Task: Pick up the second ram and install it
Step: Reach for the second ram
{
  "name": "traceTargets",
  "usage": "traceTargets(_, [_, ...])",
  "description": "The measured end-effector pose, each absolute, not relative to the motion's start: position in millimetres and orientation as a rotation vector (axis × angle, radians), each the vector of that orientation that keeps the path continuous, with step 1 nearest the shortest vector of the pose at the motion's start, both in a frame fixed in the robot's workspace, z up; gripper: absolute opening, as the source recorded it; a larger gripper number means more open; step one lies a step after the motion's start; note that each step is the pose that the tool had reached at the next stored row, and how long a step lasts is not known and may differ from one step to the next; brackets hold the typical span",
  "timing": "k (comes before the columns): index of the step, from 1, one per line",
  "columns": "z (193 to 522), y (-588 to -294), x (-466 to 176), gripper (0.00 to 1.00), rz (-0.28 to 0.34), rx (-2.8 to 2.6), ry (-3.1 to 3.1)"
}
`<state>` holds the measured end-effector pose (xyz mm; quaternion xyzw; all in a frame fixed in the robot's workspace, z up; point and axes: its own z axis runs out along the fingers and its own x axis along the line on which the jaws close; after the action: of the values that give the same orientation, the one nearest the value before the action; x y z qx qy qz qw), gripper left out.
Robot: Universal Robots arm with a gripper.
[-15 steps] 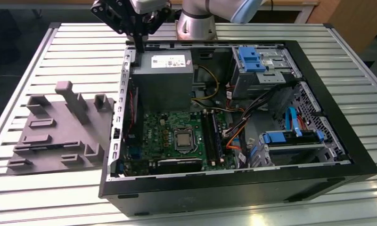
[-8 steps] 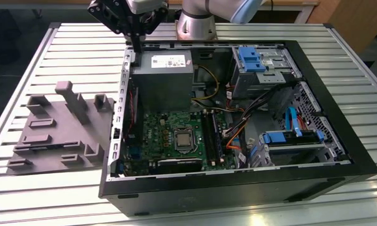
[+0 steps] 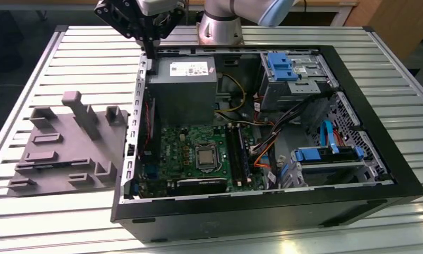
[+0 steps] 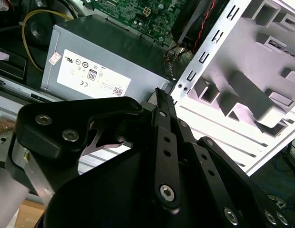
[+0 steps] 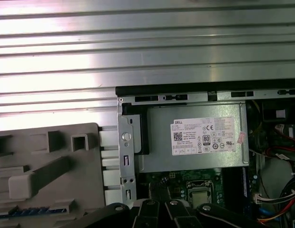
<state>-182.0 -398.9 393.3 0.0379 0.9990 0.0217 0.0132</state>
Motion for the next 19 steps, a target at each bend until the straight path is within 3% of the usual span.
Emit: traceTargets(19, [393.3, -399.0, -192.0, 0.11, 0.068, 0.118, 3.112])
